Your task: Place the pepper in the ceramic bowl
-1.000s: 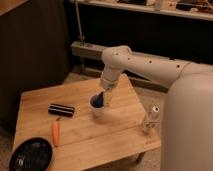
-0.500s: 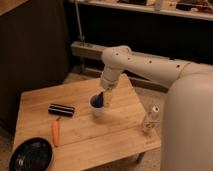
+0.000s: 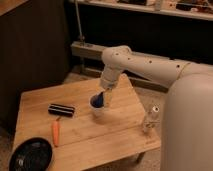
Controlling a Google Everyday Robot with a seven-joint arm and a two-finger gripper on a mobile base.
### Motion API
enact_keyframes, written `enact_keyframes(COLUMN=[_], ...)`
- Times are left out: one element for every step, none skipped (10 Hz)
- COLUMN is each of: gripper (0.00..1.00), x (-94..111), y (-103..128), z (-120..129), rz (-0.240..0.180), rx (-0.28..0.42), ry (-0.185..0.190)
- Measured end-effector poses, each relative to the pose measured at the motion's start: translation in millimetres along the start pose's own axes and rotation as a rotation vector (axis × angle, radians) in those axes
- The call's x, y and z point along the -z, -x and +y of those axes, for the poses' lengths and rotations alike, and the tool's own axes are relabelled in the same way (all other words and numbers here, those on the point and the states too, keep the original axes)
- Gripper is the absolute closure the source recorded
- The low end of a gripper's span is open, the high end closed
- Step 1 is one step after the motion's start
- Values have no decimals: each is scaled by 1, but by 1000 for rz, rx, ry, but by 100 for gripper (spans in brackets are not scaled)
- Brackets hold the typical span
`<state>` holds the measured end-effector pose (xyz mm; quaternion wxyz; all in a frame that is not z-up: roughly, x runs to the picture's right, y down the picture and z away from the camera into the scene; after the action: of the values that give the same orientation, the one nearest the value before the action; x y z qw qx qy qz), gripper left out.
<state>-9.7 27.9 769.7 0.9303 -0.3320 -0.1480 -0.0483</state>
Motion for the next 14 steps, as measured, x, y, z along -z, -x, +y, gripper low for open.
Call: enact_keyframes(gripper=[20,20,20,20,20,20,20,20,20,20,20,20,20,20], x=[0,0,0,0,0,0,0,0,0,0,0,0,0,2], y=[0,0,0,0,0,0,0,0,0,0,0,0,0,3], z=[0,0,0,0,0,0,0,0,0,0,0,0,1,1], rz=[0,0,0,0,0,0,0,0,0,0,0,0,1,3], rx=[0,0,0,0,0,0,0,0,0,0,0,0,2,21], ry=[0,0,0,0,0,0,0,0,0,0,0,0,0,-12])
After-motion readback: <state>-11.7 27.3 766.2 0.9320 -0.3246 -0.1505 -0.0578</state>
